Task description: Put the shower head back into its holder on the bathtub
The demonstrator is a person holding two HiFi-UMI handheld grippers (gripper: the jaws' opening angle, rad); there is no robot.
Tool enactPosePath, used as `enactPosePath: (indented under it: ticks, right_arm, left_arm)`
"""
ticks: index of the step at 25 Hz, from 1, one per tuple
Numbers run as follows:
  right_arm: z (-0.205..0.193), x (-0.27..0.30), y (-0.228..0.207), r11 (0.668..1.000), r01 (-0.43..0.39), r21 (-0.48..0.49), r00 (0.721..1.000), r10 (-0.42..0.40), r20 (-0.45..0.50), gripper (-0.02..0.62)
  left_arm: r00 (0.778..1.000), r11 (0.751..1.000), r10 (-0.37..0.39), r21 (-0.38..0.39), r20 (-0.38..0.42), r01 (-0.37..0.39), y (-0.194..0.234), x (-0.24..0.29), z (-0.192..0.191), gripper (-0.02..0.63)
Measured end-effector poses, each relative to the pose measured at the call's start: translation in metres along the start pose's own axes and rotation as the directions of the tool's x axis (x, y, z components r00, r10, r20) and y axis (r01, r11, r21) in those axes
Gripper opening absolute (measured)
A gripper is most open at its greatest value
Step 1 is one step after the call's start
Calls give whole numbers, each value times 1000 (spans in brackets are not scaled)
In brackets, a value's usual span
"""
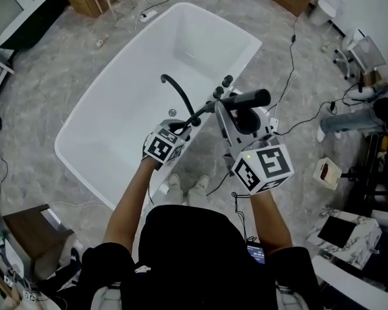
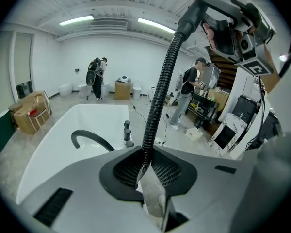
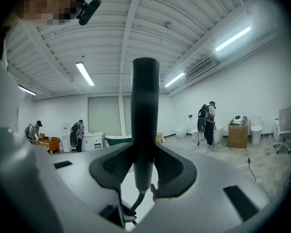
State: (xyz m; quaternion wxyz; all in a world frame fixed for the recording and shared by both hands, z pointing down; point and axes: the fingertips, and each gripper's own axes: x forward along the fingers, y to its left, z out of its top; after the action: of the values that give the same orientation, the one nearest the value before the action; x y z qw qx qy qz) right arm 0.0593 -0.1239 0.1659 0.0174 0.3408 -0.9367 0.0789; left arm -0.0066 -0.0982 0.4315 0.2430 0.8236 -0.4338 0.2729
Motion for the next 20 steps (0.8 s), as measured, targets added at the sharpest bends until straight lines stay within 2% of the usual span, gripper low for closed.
enactPosePath:
  ticks: [6, 15, 20]
  right_arm:
    - [-27, 20, 3, 1000, -20, -4, 998, 20, -52, 144]
    - [-71, 47, 4, 998, -37, 46, 990, 43, -132, 143]
    - [-98, 58, -9, 996, -42, 85, 984, 56, -167, 143]
  left_arm:
    - [999, 1000, 1, -20, -35, -1, 13, 23, -22, 74]
    - [994, 996, -39, -79, -99, 31, 34, 58, -59, 74]
    - [989, 993, -65, -104, -135, 51, 42, 86, -73, 75]
